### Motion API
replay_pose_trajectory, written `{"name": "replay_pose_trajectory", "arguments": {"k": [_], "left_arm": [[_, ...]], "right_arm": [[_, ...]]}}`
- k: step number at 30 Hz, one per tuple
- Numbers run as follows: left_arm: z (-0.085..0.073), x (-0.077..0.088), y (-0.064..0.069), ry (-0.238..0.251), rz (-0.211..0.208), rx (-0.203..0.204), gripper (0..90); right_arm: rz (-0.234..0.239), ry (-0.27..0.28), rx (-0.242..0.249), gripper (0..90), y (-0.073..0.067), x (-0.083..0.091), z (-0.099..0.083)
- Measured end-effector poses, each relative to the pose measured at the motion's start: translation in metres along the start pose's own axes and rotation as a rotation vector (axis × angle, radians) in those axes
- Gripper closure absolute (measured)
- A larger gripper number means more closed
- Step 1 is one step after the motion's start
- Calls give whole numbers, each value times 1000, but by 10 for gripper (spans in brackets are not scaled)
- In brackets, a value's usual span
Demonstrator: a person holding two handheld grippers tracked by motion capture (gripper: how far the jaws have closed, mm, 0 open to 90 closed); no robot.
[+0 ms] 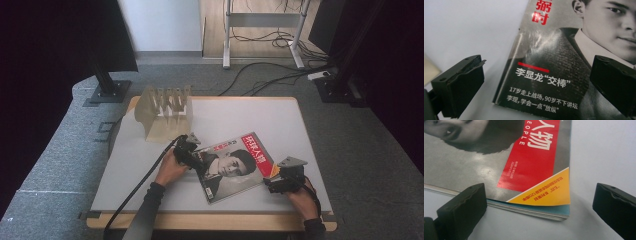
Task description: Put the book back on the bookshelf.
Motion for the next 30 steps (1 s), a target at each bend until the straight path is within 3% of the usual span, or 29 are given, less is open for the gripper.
{"name": "replay_pose_trajectory", "arguments": {"k": [7,16,30], "left_arm": [[-1,-3,8,-12,-31,-14,0],[-7,2,15,-25,-12,1,0],[-37,26,39,-16,6,20,0]], "right_arm": [[11,-7,8,0,2,-2,1],[-19,-10,13,0,6,-7,7],[-24,-9,-15,0,20,-26,23]]}}
Point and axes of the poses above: each handheld gripper's, and its own axes: x roughly backward along the jaws, z roughly out of its top, y roughly to its right, the point moved 5 cm from there along -x, roughly forward along the jaws, and after that the axes turned 3 degrees about -x, right-handed, at the moved point
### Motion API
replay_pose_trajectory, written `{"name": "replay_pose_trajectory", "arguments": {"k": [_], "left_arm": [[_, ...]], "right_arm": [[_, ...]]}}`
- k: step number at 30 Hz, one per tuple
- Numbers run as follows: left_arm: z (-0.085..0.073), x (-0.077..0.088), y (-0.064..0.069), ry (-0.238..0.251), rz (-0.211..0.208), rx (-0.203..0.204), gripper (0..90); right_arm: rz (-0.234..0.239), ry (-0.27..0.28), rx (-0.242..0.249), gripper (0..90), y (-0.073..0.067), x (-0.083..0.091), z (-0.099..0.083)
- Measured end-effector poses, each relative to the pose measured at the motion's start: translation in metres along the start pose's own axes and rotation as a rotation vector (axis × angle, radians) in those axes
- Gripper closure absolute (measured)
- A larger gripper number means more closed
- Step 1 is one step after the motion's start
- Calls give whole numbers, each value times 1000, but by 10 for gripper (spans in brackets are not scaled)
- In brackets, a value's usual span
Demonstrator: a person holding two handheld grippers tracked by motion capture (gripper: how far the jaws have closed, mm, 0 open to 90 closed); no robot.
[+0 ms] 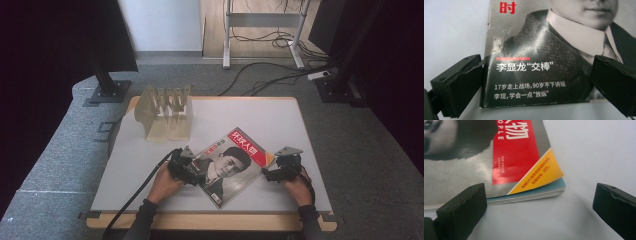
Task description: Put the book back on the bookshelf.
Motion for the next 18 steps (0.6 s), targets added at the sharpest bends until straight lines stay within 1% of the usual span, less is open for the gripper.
{"name": "replay_pose_trajectory", "arguments": {"k": [4,5,6,7,9,12,15,18], "left_arm": [[-7,7,5,-4,-15,-3,0],[-9,9,4,-7,-26,-2,0],[-9,12,3,-4,-28,2,0],[-10,14,0,3,-19,4,0],[-9,21,-9,10,11,7,0],[-9,31,-26,31,62,29,0],[-12,39,-45,26,126,51,0],[-16,40,-62,19,171,75,0]], "right_arm": [[4,-6,-1,0,3,-6,6],[4,-7,-2,0,3,-8,8],[7,-10,-4,0,3,-9,9],[9,-11,-5,0,4,-11,11],[6,-14,1,0,4,-13,13],[5,-14,3,0,4,-15,16],[6,-17,-2,0,4,-18,18],[1,-18,2,0,4,-21,22]]}}
Point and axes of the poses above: each handheld gripper's, and its own axes: x roughly backward along the jaws, z roughly out of its top, y roughly to its right, the point moved 5 cm from there along -x, roughly forward along the jaws, and after that the axes turned 3 degrees about -x, right-handed, at the moved point
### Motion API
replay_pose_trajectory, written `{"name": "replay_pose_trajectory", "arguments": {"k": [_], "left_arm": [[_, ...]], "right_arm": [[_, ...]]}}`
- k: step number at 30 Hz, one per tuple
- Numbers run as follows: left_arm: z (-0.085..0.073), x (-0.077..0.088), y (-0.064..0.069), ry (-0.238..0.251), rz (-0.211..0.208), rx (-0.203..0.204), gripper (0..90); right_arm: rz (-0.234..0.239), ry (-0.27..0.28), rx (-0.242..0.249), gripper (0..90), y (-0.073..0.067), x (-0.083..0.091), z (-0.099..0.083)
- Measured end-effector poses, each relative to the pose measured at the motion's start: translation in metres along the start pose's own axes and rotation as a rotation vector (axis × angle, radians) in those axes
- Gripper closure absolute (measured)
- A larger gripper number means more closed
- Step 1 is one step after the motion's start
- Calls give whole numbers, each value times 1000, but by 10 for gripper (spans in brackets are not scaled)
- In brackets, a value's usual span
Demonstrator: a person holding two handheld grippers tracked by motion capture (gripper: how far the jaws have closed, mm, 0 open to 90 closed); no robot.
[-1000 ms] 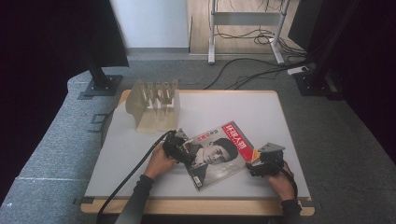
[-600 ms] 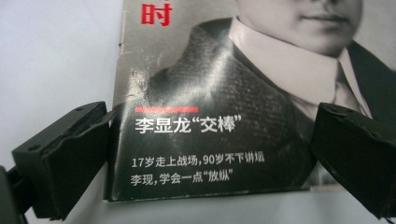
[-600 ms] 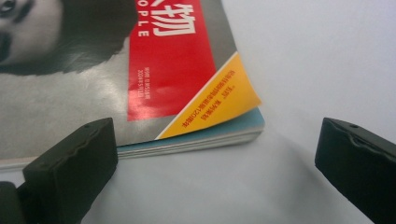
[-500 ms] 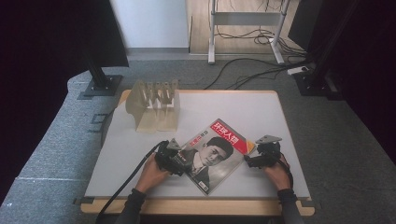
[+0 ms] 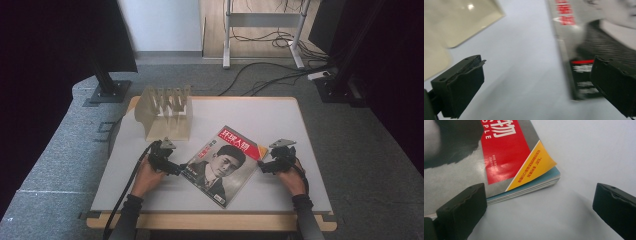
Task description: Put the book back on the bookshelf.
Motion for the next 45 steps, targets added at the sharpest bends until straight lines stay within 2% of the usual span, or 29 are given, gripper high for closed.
{"name": "replay_pose_trajectory", "arguments": {"k": [3,6,7,11,15,21,23,26,29,31,35,37,45], "left_arm": [[-4,-6,-12,-20,26,14,0],[-8,-14,-16,-43,28,21,0],[-9,-17,-16,-54,32,15,0],[-8,-20,-11,-45,18,23,0],[-9,-18,-7,-46,36,23,0],[-16,-13,2,-34,23,24,0],[-20,-10,11,-23,5,26,0],[-24,-7,21,-15,-14,23,0],[-26,-5,29,-9,-32,13,0],[-28,-3,40,-2,-43,3,0],[-31,0,50,6,-47,-7,0],[-33,2,60,17,-53,-16,0],[-36,5,82,25,-80,-53,0]], "right_arm": [[-5,-2,4,0,0,-3,3],[-3,0,4,0,0,-5,5],[-3,2,4,0,0,-6,6],[-1,-1,4,0,0,-8,8],[3,-6,7,0,1,-9,10],[-12,-9,8,0,3,-15,17],[-10,-8,1,0,4,-17,18],[8,-3,-13,50,4,-17,18],[18,-7,-8,54,2,-15,17],[25,-15,8,55,-2,-12,15],[33,-18,20,55,-7,-8,12],[38,-13,23,57,-10,-5,8],[10,-24,34,16,-8,-10,14]]}}
Point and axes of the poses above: each handheld gripper's, and its own axes: x roughly backward along the jaws, z roughly out of its top, y roughly to its right, the point moved 5 cm from there along -x, roughly forward along the jaws, and after that the axes turned 3 degrees about -x, right-handed, at the moved point
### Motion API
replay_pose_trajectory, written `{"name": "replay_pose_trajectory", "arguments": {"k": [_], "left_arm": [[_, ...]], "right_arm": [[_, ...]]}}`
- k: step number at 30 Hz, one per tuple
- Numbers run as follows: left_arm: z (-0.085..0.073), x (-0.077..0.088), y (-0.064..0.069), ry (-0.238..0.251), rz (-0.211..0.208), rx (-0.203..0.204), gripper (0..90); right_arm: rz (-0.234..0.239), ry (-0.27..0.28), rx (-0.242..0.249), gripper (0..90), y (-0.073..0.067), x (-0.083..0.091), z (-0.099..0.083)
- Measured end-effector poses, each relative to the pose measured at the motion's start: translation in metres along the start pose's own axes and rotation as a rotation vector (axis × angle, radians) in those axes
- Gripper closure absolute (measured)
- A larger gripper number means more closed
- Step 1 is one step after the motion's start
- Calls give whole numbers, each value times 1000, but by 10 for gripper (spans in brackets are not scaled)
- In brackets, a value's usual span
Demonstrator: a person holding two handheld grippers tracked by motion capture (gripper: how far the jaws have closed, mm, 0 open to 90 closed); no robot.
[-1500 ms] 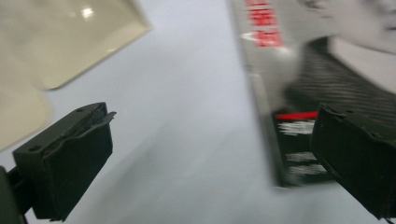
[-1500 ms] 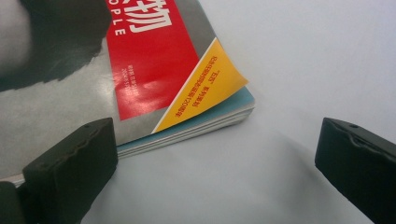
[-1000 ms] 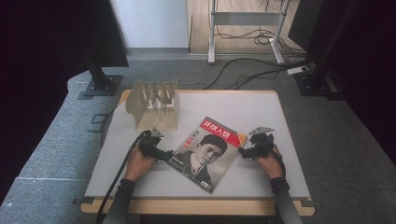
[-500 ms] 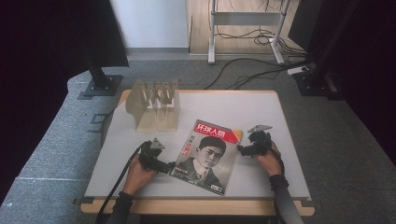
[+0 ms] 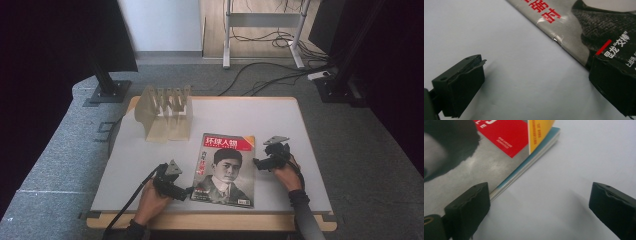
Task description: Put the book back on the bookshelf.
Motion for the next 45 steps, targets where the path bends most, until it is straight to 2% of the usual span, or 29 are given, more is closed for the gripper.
{"name": "replay_pose_trajectory", "arguments": {"k": [4,13,18,20,23,24,25,27,29,32,34,38,45], "left_arm": [[0,0,7,-1,-18,-20,0],[1,-1,18,-1,-43,-45,0],[1,0,18,-1,-57,-55,0],[0,1,13,-4,-55,-54,0],[-1,2,-2,-15,-8,-23,0],[-1,2,-2,-15,-8,-23,0],[-1,1,-13,-12,19,21,0],[2,-2,-21,-4,32,59,0],[5,-6,-27,-3,52,74,0],[11,-11,-33,-4,64,84,0],[15,-15,-35,-6,65,83,0],[22,-21,-37,-5,64,83,0],[24,-23,-38,-4,66,89,0]], "right_arm": [[2,1,-15,9,2,-8,7],[-8,-5,-16,11,0,-26,27],[1,-12,-12,27,-1,-30,32],[30,-13,-15,72,-1,-29,32],[38,-24,-6,86,-3,-25,31],[39,-21,-5,93,-5,-24,31],[46,-19,-5,95,-6,-22,31],[76,-11,-17,95,-10,-20,33],[103,-5,-18,95,-16,-17,35],[157,1,-17,95,-25,-18,38],[177,1,-11,97,-30,-20,40],[193,-6,-8,127,-38,-27,43],[222,7,-49,134,-41,-40,51]]}}
Point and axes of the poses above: each handheld gripper's, and its own axes: x roughly backward along the jaws, z roughly out of its top, y roughly to its right, the point moved 5 cm from there along -x, roughly forward along the jaws, and after that the axes turned 3 degrees about -x, right-handed, at the moved point
